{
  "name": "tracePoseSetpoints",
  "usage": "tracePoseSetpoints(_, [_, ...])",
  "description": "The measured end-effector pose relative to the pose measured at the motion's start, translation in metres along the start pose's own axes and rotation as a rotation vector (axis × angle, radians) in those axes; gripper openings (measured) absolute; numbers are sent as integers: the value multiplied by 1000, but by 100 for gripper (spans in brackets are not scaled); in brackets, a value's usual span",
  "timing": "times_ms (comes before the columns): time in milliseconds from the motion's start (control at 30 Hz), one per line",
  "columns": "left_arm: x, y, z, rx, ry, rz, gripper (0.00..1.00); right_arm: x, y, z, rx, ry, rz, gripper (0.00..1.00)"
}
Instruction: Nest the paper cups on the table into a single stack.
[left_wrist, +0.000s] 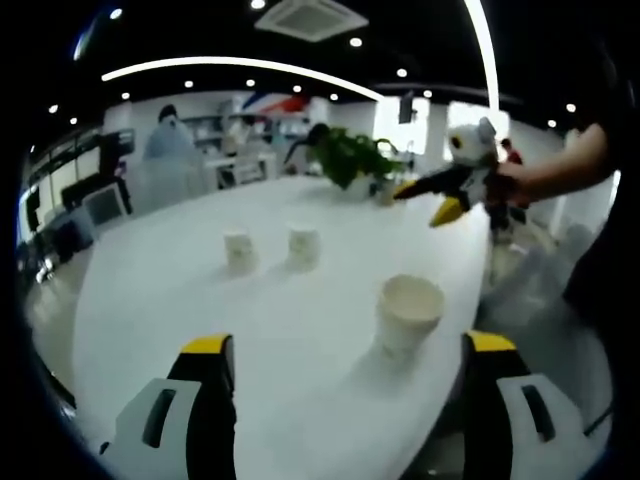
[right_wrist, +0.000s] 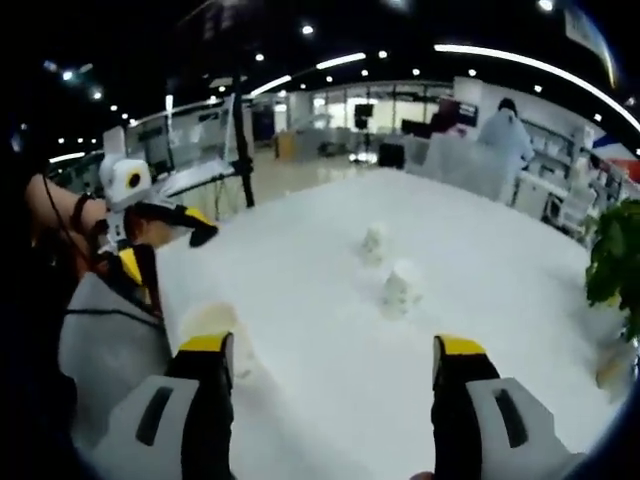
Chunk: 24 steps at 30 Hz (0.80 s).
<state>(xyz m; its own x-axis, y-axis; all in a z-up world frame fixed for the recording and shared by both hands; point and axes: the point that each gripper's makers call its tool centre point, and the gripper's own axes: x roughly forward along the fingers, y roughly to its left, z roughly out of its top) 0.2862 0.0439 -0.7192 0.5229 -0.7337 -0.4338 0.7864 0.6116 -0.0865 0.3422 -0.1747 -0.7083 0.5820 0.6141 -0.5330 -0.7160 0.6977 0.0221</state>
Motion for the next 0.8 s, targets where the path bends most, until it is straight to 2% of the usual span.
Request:
tracePoseSetpoints(333, [-1,-1,0,-1,3,1,94,0,-13,-7,71,-10,-58,100])
tracePoseSetpoints(467, [-2,-1,0,-1,2,2,94,-2,-17,-7,74,-9,-78,100])
tracePoseSetpoints(800, [0,2,6,-19,-13,12,94,1,-18,-10,76,-2,-73,100])
